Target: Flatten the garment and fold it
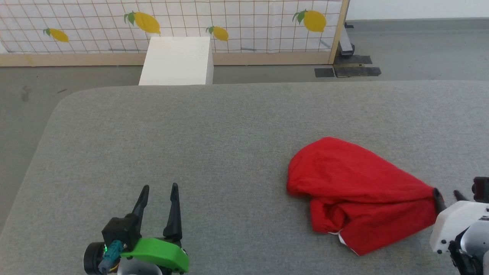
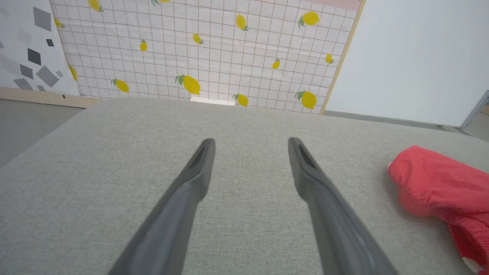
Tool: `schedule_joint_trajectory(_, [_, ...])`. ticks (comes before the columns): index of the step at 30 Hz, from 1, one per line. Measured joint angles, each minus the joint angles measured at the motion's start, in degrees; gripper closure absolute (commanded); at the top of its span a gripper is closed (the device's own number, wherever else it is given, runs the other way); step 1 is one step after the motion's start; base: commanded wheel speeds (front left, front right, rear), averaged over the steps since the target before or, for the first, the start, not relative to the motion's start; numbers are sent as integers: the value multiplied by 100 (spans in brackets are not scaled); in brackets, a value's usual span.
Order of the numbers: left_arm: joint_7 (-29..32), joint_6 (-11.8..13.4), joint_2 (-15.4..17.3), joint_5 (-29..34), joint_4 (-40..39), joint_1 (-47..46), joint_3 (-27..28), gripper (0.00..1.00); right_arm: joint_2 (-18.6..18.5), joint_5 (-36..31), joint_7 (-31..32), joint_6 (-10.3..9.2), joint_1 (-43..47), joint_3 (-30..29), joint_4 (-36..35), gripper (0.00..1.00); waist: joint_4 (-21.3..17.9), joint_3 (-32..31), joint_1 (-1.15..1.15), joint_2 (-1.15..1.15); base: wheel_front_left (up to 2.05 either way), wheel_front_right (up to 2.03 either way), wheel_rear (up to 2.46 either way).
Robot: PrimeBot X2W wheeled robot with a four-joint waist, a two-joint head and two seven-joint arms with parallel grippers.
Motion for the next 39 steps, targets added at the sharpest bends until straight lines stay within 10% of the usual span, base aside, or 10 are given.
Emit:
schedule_joint_trajectory(10, [0,-62,8,-149,-12,-82,-505,0,380,356,-2000,0,692,447,-966,0,-212,-51,0,0,0,0,0])
schedule_joint_trajectory(20, [932,-324,-19,-1049,917,-1114,-2878,0,415,641,-2474,0,981,1195,-1067,0,-631,54,0,0,0,0,0])
schedule_joint_trajectory(34, [2771,457,-20,-2527,1969,-2241,-4028,0,417,772,-2624,0,893,1365,-806,0,-1463,320,0,0,0,0,0])
schedule_joint_trajectory(35, [2746,456,-20,-2564,1967,-2283,-4057,55,416,787,-2626,0,892,1366,-794,0,-1495,334,0,0,0,0,0])
schedule_joint_trajectory(36, [2682,454,-20,-2584,1959,-2318,-4078,81,416,797,-2629,0,891,1367,-781,0,-1514,343,0,0,0,0,0])
schedule_joint_trajectory(37, [2595,435,-20,-2601,1935,-2364,-4110,100,417,801,-2631,0,891,1361,-771,0,-1527,350,0,0,0,0,0])
schedule_joint_trajectory(39, [2407,314,-21,-2624,1874,-2448,-4207,100,416,805,-2669,0,891,1343,-759,0,-1513,344,0,0,0,0,0])
